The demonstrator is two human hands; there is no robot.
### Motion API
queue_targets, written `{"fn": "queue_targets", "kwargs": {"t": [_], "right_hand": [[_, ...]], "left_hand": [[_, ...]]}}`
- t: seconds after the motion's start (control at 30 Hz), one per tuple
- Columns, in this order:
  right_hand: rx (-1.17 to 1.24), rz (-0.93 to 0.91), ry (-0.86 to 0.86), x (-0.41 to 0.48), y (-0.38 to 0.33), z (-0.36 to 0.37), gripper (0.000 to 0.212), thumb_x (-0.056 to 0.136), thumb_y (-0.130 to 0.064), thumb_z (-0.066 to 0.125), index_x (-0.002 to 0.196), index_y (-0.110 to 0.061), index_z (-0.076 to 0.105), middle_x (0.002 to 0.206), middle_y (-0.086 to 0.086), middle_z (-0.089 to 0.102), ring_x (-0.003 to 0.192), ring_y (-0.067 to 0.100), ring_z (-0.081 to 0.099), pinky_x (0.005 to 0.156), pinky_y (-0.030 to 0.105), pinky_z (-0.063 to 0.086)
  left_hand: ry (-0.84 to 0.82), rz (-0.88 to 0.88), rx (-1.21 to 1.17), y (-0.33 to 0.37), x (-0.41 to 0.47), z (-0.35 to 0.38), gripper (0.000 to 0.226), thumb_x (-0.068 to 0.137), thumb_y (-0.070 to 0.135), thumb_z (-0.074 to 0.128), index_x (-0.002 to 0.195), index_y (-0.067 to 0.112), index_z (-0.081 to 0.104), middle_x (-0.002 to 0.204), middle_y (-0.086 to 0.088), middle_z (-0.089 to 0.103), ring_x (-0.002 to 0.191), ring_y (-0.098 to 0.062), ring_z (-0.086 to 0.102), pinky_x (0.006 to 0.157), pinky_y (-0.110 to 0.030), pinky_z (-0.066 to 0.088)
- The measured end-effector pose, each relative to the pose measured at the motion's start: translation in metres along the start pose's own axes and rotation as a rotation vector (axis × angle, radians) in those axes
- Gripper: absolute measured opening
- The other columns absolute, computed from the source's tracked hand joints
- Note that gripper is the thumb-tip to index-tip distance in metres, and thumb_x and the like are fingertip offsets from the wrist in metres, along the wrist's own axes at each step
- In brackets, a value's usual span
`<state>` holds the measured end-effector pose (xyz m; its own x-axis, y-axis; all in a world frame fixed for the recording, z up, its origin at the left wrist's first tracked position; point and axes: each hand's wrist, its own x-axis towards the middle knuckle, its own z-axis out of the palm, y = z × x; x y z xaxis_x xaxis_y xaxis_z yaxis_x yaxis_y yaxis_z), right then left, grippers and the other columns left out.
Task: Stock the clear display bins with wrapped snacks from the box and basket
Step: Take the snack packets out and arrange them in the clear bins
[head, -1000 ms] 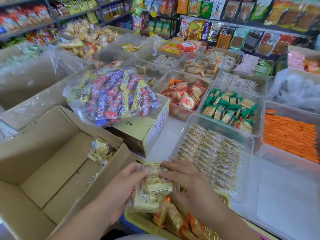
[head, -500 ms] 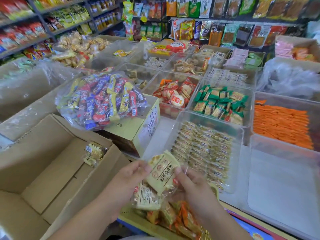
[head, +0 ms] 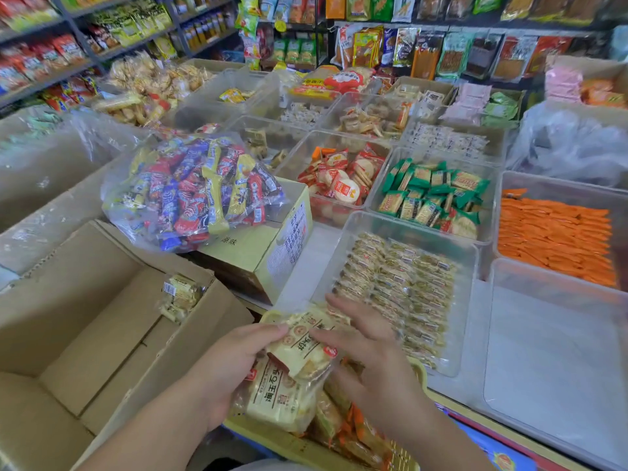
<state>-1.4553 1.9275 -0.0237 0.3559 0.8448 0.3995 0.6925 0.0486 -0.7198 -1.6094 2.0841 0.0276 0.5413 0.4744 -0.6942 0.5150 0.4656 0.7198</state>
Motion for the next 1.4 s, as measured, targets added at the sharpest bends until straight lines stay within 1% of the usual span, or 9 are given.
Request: {"fn": "queue_targets", "kwargs": {"t": [0.17,0.27,0.37,0.67,0.8,0.97,1.1,1.23,1.4], "right_hand": [[-0.005,0.072,0.053,0.010,0.020,-0.004,0.035,0.091,-0.026,0.069,0.126,-0.027,0.068,0.125,-0.013,0.068,0.119,0.001,0.060,0.102,0.019,0.045],[-0.103,0.291,0.138,0.023,0.044,-0.009,0.025,0.093,-0.025,0.070,0.117,-0.030,0.066,0.095,-0.012,0.070,0.083,0.001,0.063,0.069,0.015,0.052],[-0.283,0.391,0.099,0.041,0.070,-0.006,0.019,0.092,-0.020,0.073,0.110,-0.014,0.072,0.085,0.000,0.069,0.070,0.014,0.061,0.058,0.026,0.046],[-0.610,0.508,-0.502,0.069,0.099,0.045,0.016,0.098,-0.008,0.053,0.112,-0.010,0.059,0.110,0.008,0.057,0.107,0.028,0.055,0.070,0.032,0.043],[-0.566,0.451,-0.588,0.069,0.100,0.050,0.013,0.103,-0.013,0.043,0.101,-0.014,0.056,0.108,0.008,0.056,0.103,0.028,0.055,0.079,0.034,0.040],[-0.435,0.493,-0.538,0.062,0.104,0.047,0.016,0.103,-0.014,0.042,0.104,-0.019,0.057,0.095,0.002,0.058,0.092,0.029,0.059,0.077,0.038,0.051],[-0.358,0.536,-0.546,0.057,0.104,0.043,0.029,0.107,-0.021,0.039,0.129,-0.014,0.056,0.122,0.014,0.065,0.109,0.036,0.060,0.094,0.049,0.050],[-0.364,0.506,-0.608,0.058,0.098,0.032,0.053,0.108,-0.042,0.034,0.157,-0.022,0.032,0.159,0.003,0.038,0.147,0.024,0.031,0.118,0.040,0.031],[-0.227,0.342,-0.361,0.052,0.058,0.021,0.053,0.105,-0.035,0.047,0.155,-0.025,0.036,0.159,-0.003,0.036,0.148,0.015,0.028,0.122,0.029,0.021]], "left_hand": [[0.063,0.012,-0.082,-0.001,0.009,0.003,0.062,0.071,0.074,0.069,0.102,0.021,0.080,0.110,-0.013,0.078,0.105,-0.037,0.073,0.101,-0.057,0.053],[0.142,0.025,-0.135,-0.003,0.017,-0.002,0.050,0.078,0.067,0.064,0.091,0.021,0.078,0.094,-0.013,0.078,0.081,-0.032,0.076,0.072,-0.042,0.058],[0.206,0.074,-0.194,-0.006,0.024,-0.006,0.028,0.099,0.042,0.060,0.085,0.024,0.077,0.091,-0.012,0.076,0.078,-0.030,0.072,0.071,-0.040,0.053],[0.272,0.144,-0.256,-0.012,0.025,-0.023,0.018,0.104,0.022,0.054,0.099,0.018,0.071,0.094,-0.015,0.074,0.082,-0.030,0.070,0.076,-0.045,0.051],[0.277,0.170,-0.321,-0.016,0.025,-0.030,0.017,0.104,0.018,0.052,0.104,0.017,0.069,0.097,-0.017,0.072,0.084,-0.031,0.067,0.076,-0.045,0.049],[0.277,0.185,-0.358,-0.020,0.022,-0.032,0.027,0.103,0.005,0.049,0.121,0.019,0.063,0.105,-0.023,0.075,0.083,-0.033,0.071,0.088,-0.062,0.055],[0.300,0.200,-0.400,-0.021,0.021,-0.029,0.040,0.101,-0.002,0.050,0.127,0.027,0.060,0.116,-0.024,0.071,0.093,-0.039,0.073,0.095,-0.069,0.051],[0.313,0.228,-0.454,-0.020,0.025,-0.024,0.058,0.096,-0.012,0.052,0.132,0.033,0.055,0.117,-0.018,0.067,0.088,-0.033,0.078,0.076,-0.050,0.064],[0.266,0.215,-0.456,-0.017,0.032,-0.018,0.033,0.096,-0.008,0.058,0.120,0.015,0.062,0.102,-0.023,0.077,0.081,-0.031,0.078,0.059,-0.035,0.064]]}}
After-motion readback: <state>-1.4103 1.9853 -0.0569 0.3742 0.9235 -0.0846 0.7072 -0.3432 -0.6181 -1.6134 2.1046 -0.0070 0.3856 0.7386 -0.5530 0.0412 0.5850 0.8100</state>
